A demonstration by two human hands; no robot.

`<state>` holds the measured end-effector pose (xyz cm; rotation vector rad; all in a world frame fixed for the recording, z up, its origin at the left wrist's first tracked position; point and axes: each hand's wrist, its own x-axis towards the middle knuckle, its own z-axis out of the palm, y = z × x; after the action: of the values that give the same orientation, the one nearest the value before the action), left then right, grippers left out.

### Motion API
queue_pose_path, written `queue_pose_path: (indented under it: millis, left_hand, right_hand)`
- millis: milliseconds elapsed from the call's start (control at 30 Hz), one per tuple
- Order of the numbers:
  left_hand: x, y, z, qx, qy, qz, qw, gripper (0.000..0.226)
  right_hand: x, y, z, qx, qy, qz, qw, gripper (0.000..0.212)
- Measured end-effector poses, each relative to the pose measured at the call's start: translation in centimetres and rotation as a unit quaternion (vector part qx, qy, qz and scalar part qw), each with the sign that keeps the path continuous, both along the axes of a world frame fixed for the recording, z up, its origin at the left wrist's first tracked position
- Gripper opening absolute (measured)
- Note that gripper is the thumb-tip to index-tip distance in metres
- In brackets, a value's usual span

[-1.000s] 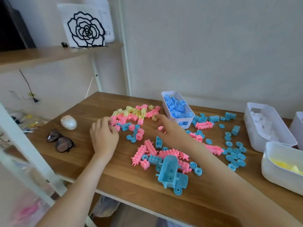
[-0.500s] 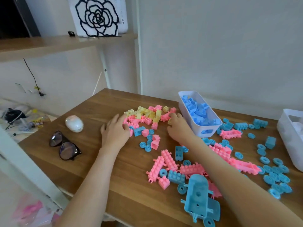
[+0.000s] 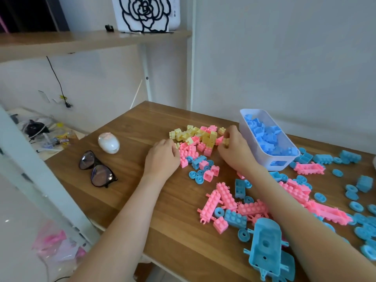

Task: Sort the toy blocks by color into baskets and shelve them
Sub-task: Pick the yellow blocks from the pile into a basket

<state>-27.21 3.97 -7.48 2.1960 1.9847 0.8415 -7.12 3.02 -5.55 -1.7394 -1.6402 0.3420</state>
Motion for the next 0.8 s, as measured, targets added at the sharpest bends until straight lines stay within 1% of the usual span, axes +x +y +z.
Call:
queue_pose_path:
  millis: [67, 100, 133, 200, 233, 267, 333, 433, 500, 633, 800]
  left_hand:
    - [0.0, 0.0, 0.1, 0.012, -0.013, 0.008, 1.0, 0.014]
    - [-0.1, 0.0, 0.1, 0.018, -0.023, 0.013, 0.999, 0.015]
    - [-0.2, 0.1, 0.1, 0.022, -0.029, 0.012, 0.999, 0.021]
    - [-0.3, 0.3, -0.1, 0.001, -0.017, -0.007, 1.0, 0.038]
    - [-0.3, 0.4, -0.1, -0.016, -0.006, -0.021, 1.0, 0.042]
    - [-0.3, 0.4, -0.2, -0.029, 0.005, -0.033, 0.999, 0.042]
    - [-0.3, 0.6, -0.3, -0.035, 0.014, -0.046, 0.998, 0.035]
    - [-0.4, 0.7, -0.5, -0.023, 0.019, -0.047, 0.998, 0.03]
    - [-0.4, 0.8, -0.5, -0.021, 0.022, -0.042, 0.999, 0.03]
    - [-0.4, 0.7, -0.6, -0.015, 0.031, -0.049, 0.998, 0.028]
    - [-0.3, 0.3, -0.2, 0.022, -0.003, -0.019, 1.0, 0.036]
  right_hand:
    - [-0.3, 0.4, 0.6, 0.05, 0.004, 0.004, 0.999, 0.021]
    - [-0.5, 0.6, 0.9, 0.06, -0.006, 0.012, 0.998, 0.029]
    - [-0.7, 1.0, 1.1, 0.055, -0.021, 0.024, 0.998, 0.041]
    - [-1.0, 1.6, 1.0, 0.006, -0.086, 0.059, 0.995, 0.065]
    - [-1.0, 1.8, 0.8, -0.032, -0.134, 0.076, 0.988, 0.072]
    - [-0.9, 1.9, 0.6, -0.068, -0.177, 0.092, 0.978, 0.073]
    - [-0.6, 2.1, -0.1, -0.101, -0.213, 0.116, 0.965, 0.066]
    - [-0.3, 1.9, -0.6, -0.051, -0.188, 0.125, 0.973, 0.042]
    - [-0.4, 1.6, -0.6, -0.031, -0.173, 0.132, 0.976, 0.031]
    - [-0.6, 0.9, -0.9, -0.017, -0.185, 0.139, 0.973, 0.03]
    - [-0.6, 0.5, -0.7, -0.009, -0.16, 0.124, 0.979, 0.028]
